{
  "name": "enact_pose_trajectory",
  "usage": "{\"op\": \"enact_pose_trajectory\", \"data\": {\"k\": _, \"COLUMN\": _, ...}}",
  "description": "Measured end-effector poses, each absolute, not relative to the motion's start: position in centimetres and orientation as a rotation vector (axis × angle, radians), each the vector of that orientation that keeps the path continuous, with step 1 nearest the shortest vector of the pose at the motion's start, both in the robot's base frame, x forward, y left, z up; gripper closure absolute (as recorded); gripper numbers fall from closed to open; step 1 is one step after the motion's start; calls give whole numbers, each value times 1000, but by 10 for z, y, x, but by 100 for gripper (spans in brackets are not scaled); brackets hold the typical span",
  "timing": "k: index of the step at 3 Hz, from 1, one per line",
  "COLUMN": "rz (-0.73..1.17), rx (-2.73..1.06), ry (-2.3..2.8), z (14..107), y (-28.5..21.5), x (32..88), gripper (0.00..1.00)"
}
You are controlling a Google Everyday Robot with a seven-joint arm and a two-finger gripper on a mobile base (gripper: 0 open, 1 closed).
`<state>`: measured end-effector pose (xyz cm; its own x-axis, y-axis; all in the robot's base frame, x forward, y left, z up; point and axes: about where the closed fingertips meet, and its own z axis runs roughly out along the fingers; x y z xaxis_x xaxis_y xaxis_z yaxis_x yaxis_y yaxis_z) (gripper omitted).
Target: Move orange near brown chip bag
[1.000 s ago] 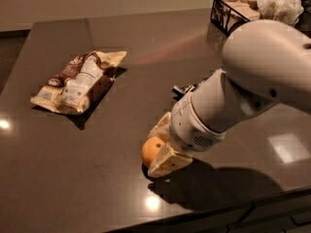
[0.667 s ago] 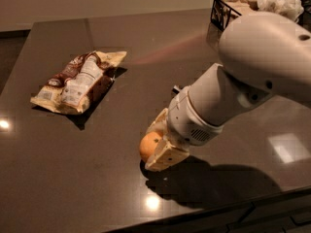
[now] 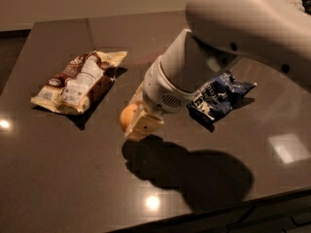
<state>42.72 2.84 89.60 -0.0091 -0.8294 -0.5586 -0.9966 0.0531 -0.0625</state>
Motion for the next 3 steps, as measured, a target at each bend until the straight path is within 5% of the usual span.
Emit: {"op": "enact_pose_trajectory", "data": {"k": 3, "rz": 533, "rx": -1768, "ry": 1978, "z": 882, "y": 91, "x": 494, "gripper": 98}}
